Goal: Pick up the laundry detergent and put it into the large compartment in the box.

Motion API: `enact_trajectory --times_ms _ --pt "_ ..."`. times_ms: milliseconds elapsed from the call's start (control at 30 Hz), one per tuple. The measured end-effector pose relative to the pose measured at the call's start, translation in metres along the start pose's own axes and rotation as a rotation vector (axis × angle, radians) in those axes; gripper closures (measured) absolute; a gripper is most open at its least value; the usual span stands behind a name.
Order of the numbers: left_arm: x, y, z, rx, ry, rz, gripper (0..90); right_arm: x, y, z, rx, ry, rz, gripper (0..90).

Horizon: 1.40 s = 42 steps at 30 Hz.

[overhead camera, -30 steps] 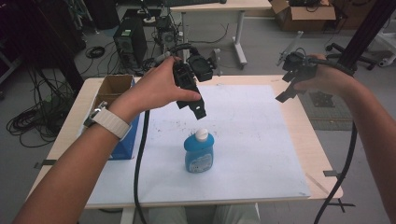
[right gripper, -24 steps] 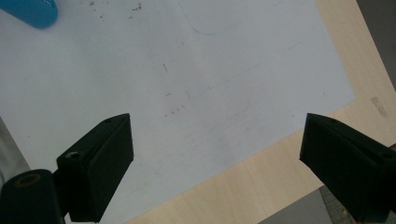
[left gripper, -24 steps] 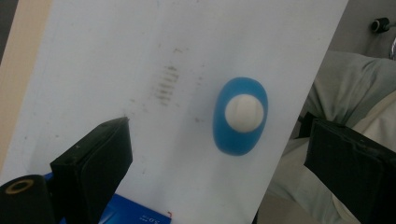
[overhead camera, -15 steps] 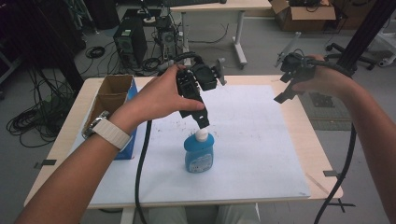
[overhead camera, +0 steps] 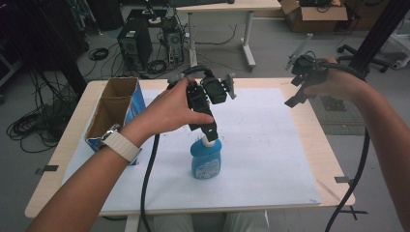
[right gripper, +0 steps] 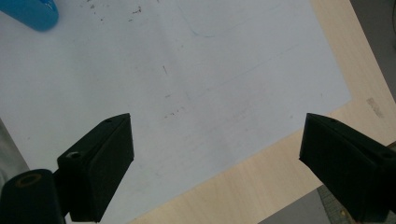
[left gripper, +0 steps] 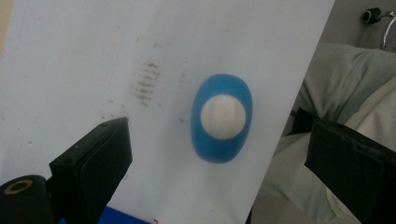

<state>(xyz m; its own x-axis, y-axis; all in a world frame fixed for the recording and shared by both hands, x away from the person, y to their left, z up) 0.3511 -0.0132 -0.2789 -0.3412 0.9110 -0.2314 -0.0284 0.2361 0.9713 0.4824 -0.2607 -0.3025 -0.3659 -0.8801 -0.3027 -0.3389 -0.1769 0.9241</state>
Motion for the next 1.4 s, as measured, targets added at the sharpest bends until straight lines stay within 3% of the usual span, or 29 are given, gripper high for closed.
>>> enact_trajectory --times_ms 200,433,1400 --pt "0.002 -0.010 -0.003 0.005 -0.012 0.011 7.3 -0.001 -0.002 0.001 -0.002 -0.003 -0.001 9.8" --pt "0.003 -0.025 -0.005 0.008 -0.056 0.019 7.3 0.000 -0.005 0.002 -0.008 -0.006 0.005 9.8" --pt "0.011 -0.072 -0.002 0.005 -0.102 0.065 7.7 0.001 -0.008 0.004 -0.011 -0.006 0.005 9.8"
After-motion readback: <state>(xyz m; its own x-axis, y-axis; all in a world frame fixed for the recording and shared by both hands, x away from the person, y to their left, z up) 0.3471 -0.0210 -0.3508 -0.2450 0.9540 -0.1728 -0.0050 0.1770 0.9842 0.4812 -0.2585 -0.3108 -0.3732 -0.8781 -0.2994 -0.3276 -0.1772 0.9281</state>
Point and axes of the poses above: each handheld gripper's, and its own axes: y roughly backward along the jaws, x roughly out of its underside, z roughly to its left, the point moved 10 cm from there along -y, roughly forward along the jaws, and after that the axes turned 7 degrees about x, right-handed, at the moved point
